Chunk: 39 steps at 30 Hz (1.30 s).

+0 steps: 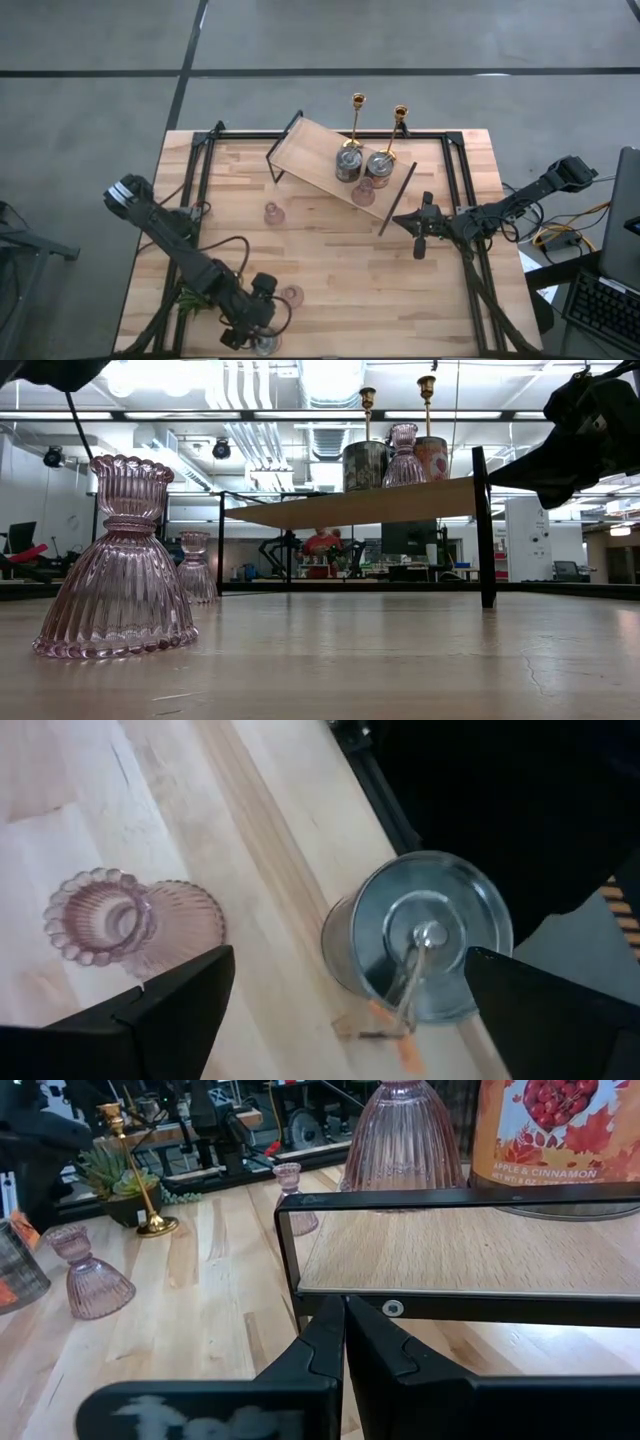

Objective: Pick & Place candle stick holders
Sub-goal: Put the silver scented candle on the shelf aligned with the other silver scented candles

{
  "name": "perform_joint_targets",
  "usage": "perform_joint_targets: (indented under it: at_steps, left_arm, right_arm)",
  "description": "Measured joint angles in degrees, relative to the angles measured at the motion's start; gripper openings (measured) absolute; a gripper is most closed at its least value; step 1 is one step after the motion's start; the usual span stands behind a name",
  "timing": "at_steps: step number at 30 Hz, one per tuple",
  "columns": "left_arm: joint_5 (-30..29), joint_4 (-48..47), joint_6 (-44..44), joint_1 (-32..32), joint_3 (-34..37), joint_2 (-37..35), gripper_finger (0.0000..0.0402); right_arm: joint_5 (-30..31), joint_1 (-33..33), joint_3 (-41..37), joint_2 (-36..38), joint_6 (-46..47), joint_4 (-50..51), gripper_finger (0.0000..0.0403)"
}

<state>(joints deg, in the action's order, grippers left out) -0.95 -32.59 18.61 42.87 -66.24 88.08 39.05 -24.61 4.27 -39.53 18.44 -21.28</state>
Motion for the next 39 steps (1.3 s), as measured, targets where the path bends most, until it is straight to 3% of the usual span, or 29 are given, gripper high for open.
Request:
perform_joint_targets:
  at_steps: [8,16,39]
  left_arm:
    - [0.5,1.0,5.9,0.2,0.0,1.8,0.0400]
    - [8.4,2.0,3.8,0.7,0.0,2.0,0.0399]
    - [7.5,8.5,5.1,2.2,0.0,7.1,0.0399]
  right_arm:
    - [0.0,0.0,0.0,0.0,0.0,0.0,0.0008]
    - [0.0,0.0,0.0,0.0,0.0,0.0,0.0008]
    - [0.0,0.0,0.0,0.0,0.0,0.0,0.0008]
